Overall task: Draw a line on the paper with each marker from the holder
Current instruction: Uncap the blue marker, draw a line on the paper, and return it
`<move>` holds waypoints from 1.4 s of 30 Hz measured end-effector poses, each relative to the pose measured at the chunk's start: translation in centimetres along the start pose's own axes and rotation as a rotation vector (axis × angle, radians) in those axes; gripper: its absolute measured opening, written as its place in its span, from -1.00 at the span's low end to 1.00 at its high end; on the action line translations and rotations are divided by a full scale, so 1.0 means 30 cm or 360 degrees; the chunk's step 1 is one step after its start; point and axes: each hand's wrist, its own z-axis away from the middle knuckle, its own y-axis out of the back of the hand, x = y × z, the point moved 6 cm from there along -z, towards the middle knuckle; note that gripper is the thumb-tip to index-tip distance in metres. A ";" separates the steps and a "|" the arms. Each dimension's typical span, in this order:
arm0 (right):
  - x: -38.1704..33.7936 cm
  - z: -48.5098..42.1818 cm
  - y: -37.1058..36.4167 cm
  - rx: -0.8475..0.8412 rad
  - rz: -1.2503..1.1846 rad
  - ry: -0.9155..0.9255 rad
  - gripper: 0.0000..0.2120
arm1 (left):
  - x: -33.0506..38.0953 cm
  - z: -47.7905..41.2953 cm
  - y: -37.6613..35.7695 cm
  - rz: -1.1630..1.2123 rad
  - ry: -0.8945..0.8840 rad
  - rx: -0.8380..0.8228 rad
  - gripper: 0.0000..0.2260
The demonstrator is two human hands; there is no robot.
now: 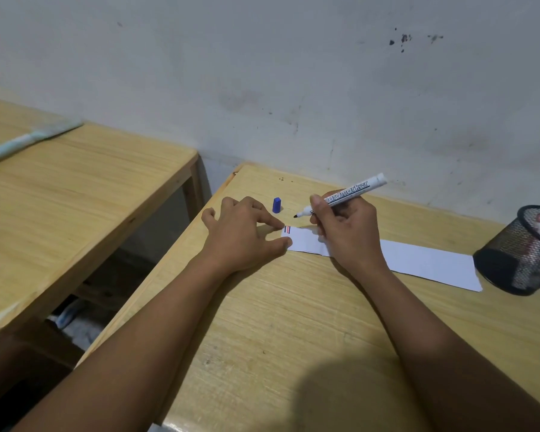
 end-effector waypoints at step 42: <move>-0.776 0.372 0.645 0.0544 -0.0362 0.0477 -0.85 | 0.877 0.319 0.477 0.2016 -0.0080 -0.0431 -0.77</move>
